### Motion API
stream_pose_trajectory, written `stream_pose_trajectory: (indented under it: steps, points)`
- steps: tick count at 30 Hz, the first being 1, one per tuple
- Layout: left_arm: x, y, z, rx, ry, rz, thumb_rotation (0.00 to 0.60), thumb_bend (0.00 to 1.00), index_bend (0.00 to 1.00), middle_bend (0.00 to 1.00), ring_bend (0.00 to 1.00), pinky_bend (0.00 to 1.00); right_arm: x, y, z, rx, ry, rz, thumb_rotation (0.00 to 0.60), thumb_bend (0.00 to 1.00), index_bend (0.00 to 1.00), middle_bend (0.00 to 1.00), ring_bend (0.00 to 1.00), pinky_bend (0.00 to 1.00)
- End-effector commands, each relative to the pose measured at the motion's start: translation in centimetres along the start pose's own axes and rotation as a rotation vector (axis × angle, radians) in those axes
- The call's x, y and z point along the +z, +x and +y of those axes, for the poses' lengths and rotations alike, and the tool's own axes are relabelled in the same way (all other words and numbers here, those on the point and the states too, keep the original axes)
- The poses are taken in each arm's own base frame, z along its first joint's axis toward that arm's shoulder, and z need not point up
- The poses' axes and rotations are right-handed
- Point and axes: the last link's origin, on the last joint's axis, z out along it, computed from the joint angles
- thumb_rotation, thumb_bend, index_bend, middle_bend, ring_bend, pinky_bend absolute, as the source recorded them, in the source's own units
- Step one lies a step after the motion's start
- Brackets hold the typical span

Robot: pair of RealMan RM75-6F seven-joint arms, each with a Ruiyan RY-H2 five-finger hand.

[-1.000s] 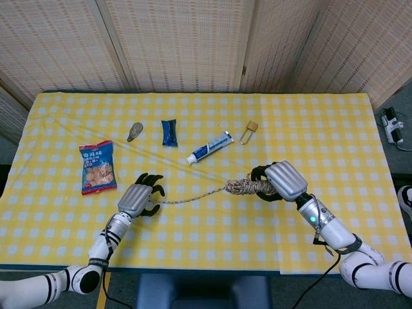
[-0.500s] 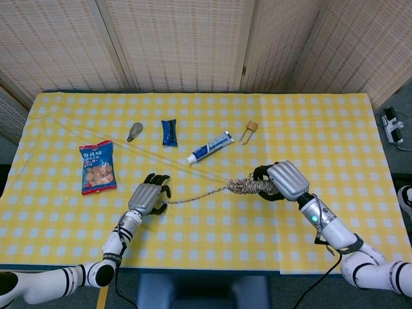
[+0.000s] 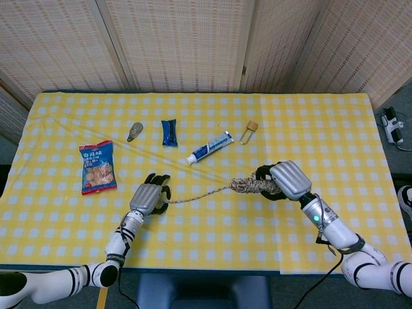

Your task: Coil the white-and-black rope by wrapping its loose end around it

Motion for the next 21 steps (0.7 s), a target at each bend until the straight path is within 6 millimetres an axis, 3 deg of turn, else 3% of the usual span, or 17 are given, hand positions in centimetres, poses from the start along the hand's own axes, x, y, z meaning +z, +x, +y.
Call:
stream_pose_trajectory:
  steps: [1,21]
  points:
    - [-0.04,-0.05,0.01,-0.002,-0.001,0.001,0.600,0.42,0.54,0.15,0.14,0.00,0.00,-0.05,0.05,0.000,-0.002,-0.001,0.600,0.49,0.64,0.56,0.59,0.54]
    - [-0.05,-0.40,-0.06,-0.008,-0.004,-0.008,0.600,0.45,0.58,0.17,0.15,0.00,-0.16,-0.13,0.22,-0.003,-0.011,-0.001,0.600,0.49,0.64,0.56,0.59,0.54]
